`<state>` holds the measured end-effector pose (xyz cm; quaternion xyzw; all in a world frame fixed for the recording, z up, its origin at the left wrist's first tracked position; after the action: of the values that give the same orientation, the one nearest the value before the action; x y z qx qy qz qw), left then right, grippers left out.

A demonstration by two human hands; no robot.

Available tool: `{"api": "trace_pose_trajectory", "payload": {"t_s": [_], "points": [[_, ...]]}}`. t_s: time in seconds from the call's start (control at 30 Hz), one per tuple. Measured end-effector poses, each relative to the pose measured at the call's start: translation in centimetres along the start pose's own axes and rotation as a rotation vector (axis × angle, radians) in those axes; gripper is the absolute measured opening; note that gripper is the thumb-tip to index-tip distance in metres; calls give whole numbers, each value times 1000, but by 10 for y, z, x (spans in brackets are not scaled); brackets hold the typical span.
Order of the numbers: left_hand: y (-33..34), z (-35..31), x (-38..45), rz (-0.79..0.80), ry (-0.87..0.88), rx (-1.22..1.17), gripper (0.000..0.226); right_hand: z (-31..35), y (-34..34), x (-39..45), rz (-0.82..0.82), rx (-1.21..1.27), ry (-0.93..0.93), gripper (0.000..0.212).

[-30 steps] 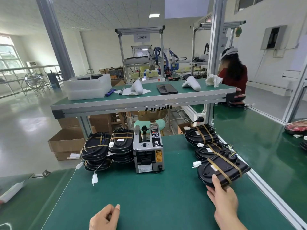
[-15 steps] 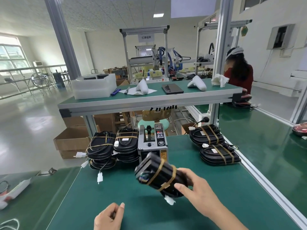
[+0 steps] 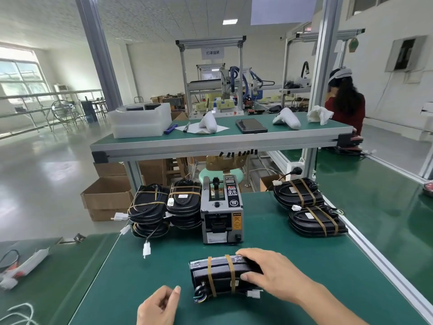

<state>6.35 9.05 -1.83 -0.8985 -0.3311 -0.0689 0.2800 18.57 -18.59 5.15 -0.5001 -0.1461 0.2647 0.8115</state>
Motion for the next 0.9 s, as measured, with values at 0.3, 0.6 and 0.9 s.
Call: {"api": "trace_pose_trajectory", "payload": {"t_s": [0.3, 0.6, 0.9], "points": [[3, 15, -1, 14, 27, -42, 38, -11, 6, -1, 29, 91, 20, 56], [7, -4, 0, 155, 54, -195, 35, -16, 8, 4, 58, 159, 34, 63], [34, -14, 6, 272, 82, -183, 52, -22, 14, 12, 91, 236, 51, 66]]}}
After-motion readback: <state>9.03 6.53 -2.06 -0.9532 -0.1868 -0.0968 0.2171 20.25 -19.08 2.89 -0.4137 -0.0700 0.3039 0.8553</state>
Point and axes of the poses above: each hand's wrist, its own x-axis towards the middle knuckle, its own y-axis out of the palm, z = x × y, the point moved 5 cm from there along x, towards the middle knuckle, and after that the axes turned 5 degrees about y, right-handed, at the moved point
